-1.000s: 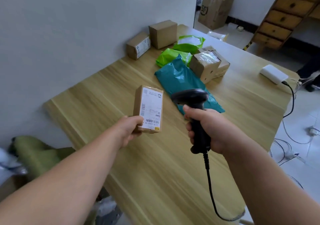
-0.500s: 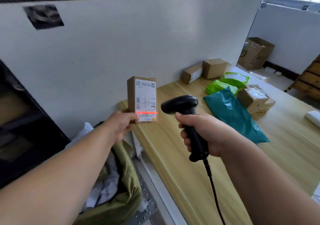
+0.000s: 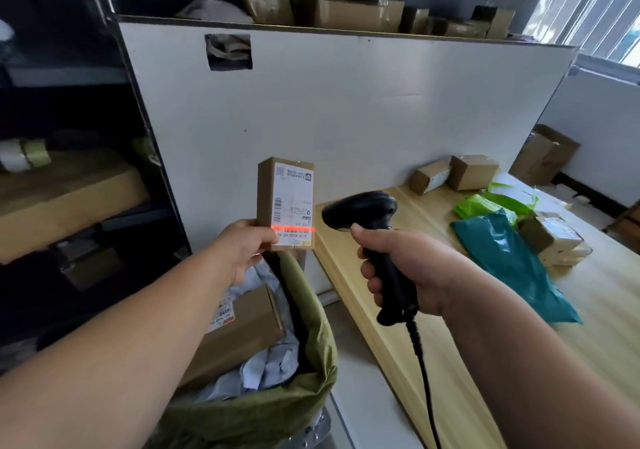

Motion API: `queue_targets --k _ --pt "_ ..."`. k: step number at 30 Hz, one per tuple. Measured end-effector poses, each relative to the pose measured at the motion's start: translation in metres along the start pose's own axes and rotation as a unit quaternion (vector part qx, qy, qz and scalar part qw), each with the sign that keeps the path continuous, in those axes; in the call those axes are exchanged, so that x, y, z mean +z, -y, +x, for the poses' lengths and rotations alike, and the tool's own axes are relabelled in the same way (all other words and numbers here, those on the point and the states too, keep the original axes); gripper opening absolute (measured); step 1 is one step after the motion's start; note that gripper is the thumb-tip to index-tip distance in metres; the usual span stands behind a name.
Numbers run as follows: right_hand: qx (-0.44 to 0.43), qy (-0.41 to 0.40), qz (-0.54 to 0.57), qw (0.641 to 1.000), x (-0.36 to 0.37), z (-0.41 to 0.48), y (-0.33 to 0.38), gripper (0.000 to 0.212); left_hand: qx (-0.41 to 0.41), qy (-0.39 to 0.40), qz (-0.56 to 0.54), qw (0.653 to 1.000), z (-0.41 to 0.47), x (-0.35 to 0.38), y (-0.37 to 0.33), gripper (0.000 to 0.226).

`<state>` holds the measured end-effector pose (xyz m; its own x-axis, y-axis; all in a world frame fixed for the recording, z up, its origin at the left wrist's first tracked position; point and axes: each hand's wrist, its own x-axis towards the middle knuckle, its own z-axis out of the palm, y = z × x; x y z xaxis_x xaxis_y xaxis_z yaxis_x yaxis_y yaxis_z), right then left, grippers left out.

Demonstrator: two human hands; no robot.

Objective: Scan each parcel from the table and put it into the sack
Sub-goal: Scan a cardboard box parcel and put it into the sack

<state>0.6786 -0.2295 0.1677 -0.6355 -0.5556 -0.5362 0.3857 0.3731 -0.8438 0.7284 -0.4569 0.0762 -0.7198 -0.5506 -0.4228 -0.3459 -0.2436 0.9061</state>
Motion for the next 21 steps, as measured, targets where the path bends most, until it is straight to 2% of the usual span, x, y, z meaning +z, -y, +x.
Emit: queue_targets --k 12,21 --pt "0.008 -0.009 -0.014 1.000 0.054 0.001 -0.002 0.035 -0.020 -0.016 -0.027 0.999 -0.005 -0.057 0.021 0.016" --pt "0.027 -0.027 0.000 0.999 0.056 0.001 -0.028 0.035 -0.138 -0.027 -0.028 0.990 -0.009 -0.074 0.069 0.008"
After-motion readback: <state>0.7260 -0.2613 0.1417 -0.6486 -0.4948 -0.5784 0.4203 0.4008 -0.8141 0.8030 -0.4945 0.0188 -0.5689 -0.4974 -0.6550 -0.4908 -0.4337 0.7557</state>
